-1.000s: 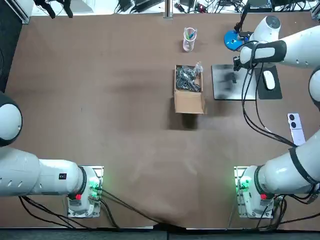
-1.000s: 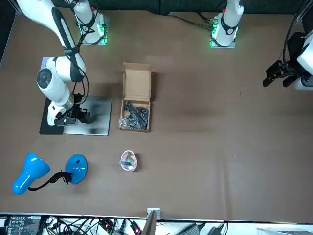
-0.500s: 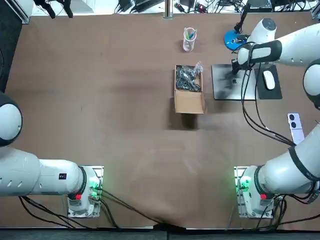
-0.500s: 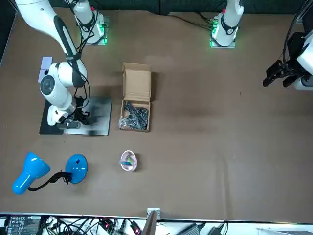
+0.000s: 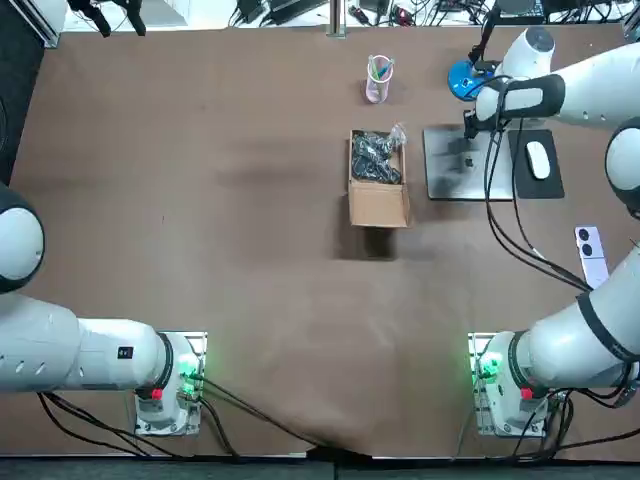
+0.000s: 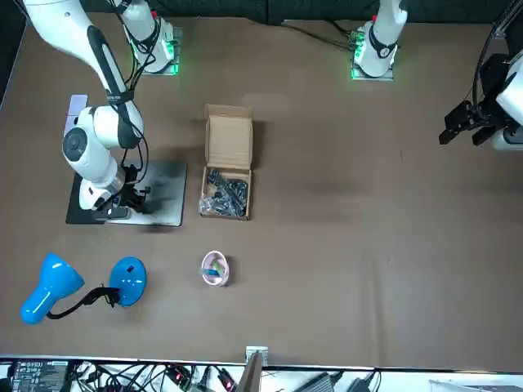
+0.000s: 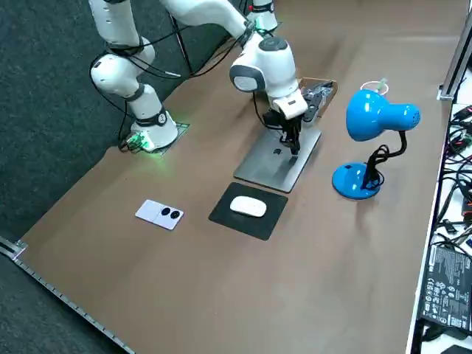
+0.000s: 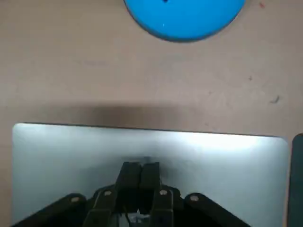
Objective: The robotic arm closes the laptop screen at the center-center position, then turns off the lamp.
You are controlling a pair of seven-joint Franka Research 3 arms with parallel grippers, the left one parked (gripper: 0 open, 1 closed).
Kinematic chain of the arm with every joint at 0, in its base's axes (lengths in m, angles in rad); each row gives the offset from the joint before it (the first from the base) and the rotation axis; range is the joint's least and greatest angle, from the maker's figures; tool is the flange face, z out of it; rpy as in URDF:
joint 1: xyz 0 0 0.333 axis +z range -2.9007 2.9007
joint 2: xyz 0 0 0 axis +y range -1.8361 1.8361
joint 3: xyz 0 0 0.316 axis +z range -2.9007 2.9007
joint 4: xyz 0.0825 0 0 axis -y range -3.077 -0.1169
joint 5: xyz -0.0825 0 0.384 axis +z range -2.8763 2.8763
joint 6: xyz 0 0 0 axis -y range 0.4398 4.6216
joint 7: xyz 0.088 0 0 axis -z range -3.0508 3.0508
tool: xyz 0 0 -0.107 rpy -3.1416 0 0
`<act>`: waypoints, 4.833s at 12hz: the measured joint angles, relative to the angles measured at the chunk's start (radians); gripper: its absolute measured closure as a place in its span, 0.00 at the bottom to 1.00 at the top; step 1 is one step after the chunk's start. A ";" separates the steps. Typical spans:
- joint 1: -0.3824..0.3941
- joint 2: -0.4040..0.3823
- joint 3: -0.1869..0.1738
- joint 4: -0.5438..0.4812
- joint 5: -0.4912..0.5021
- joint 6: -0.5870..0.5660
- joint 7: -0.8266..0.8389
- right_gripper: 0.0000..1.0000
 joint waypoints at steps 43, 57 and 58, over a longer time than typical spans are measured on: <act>0.149 0.162 0.002 0.495 -0.555 -0.311 0.539 0.98; 0.109 0.279 -0.016 0.503 -0.647 -0.117 0.570 0.98; 0.106 0.285 -0.016 0.503 -0.651 -0.109 0.570 0.98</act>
